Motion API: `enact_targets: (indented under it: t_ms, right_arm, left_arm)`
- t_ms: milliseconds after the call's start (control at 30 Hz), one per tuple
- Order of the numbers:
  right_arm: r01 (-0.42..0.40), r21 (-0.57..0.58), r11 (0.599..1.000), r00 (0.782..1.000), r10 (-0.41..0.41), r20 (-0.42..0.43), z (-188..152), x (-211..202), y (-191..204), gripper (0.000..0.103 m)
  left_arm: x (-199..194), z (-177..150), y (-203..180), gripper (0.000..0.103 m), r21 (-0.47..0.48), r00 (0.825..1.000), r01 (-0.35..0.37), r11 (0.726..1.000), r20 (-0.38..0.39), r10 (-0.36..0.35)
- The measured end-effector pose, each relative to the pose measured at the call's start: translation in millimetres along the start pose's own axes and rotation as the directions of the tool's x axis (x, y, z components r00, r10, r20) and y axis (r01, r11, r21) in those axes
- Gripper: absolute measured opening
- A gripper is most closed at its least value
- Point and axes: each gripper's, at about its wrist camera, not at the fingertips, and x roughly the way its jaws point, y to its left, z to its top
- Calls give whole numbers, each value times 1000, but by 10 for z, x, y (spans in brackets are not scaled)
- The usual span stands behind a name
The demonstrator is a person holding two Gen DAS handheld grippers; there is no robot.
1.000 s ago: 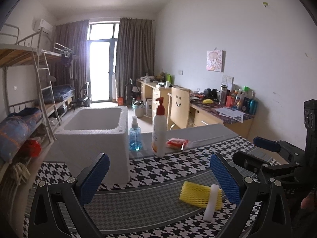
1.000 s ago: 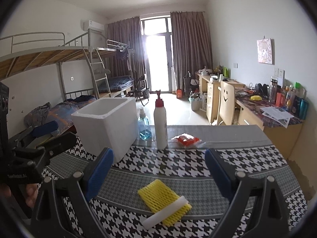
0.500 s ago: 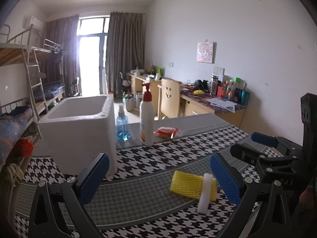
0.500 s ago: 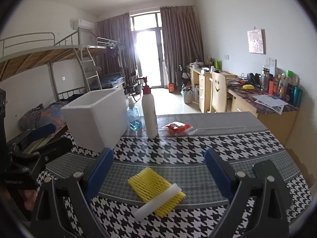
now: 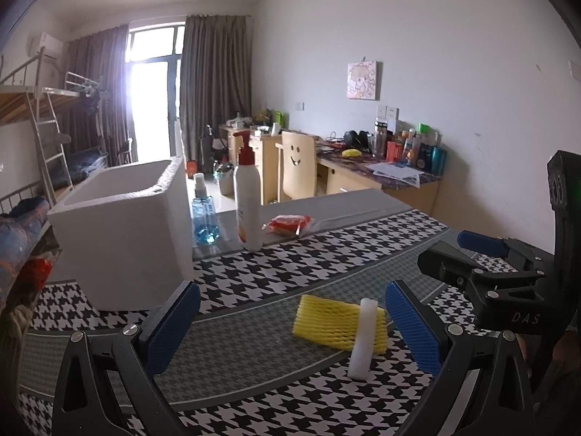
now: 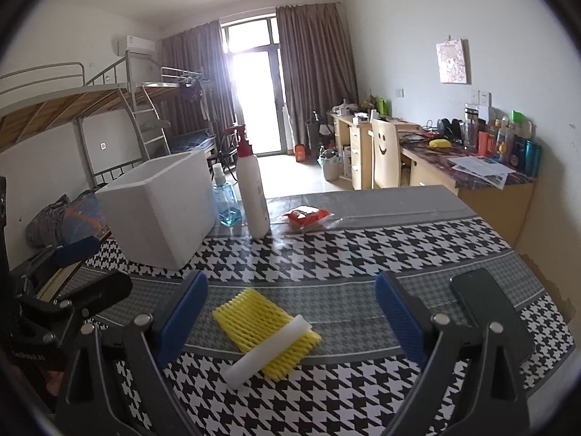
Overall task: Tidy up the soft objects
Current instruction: 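Move the right tool down toward the yellow brush's white handle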
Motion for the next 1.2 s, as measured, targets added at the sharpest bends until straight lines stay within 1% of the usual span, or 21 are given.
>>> enact_targets:
  t_ms: [333,567,700,1100,1200]
  right_arm:
    - [32,-11,999,999,-33,-13,-96,-13,-76,96]
    - [54,-3,999,997,-54,-46,-201,28,-169,96]
    - [76,-12,997,994,-76,-75,-263,69,-219,96]
    - [85,18,996,990,-82,-118,-395,165,-382,96]
    - [88,23,996,988,-84,-128,-416,175,-409,96]
  left_arm:
    - [144,-89,-135,102,20,998,39,999,-59,-38]
    - [323,-194,-244,102,26,992,65,998,-111,-62]
    - [416,-270,-275,102,29,986,77,997,-149,-72]
    - [634,-394,-386,102,49,970,106,993,-226,-92]
    - [700,-429,-419,98,47,963,118,992,-250,-103]
